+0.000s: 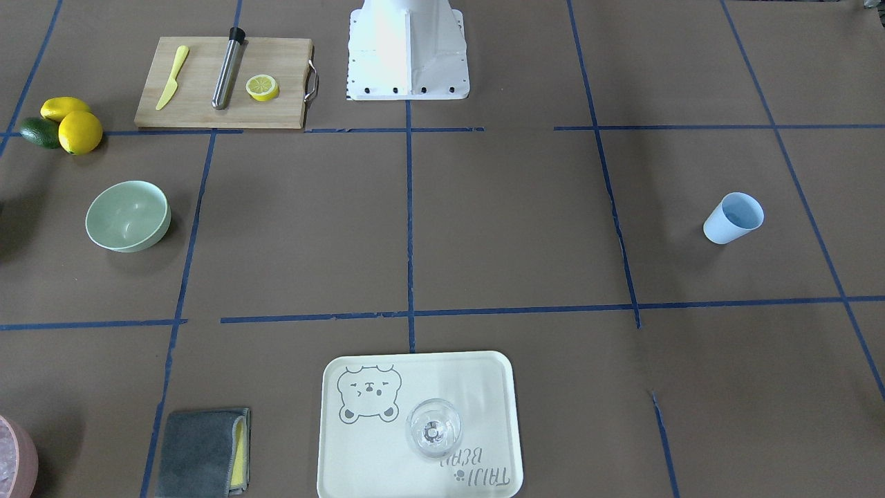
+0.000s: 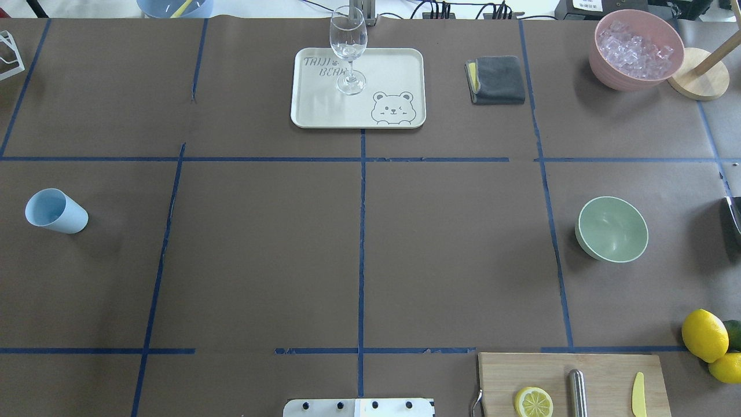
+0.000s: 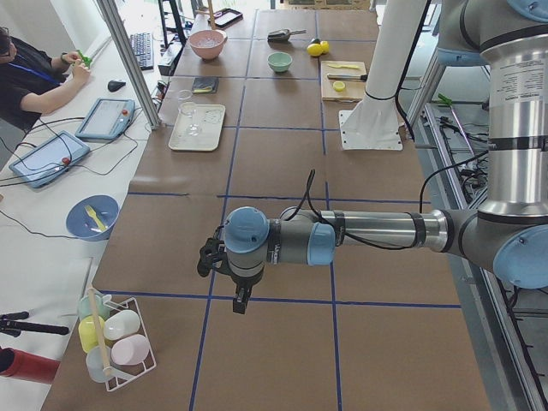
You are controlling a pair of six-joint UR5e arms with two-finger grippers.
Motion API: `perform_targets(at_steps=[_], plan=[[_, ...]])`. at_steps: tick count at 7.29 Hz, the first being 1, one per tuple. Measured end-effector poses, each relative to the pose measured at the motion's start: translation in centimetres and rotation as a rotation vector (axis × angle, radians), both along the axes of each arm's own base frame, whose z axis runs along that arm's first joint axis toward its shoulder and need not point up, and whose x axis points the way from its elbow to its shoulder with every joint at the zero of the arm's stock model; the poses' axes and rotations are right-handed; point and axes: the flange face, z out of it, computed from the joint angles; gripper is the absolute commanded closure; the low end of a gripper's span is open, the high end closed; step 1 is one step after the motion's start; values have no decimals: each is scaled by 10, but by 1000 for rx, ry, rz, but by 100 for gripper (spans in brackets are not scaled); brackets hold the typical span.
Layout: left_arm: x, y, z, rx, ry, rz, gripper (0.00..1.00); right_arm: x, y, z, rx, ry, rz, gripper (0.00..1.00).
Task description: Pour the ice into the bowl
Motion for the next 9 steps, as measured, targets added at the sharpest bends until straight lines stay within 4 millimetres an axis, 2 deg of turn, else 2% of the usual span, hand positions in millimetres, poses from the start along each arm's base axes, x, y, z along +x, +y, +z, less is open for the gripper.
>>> perform_targets(at_steps=[5,9], plan=[[1,-3,-3,9,-2,2,0,-2,-5,-7,12,-7,1,0],[1,-6,-11,26,0,3,0,-13,-34,-53,249,-30,4,0]])
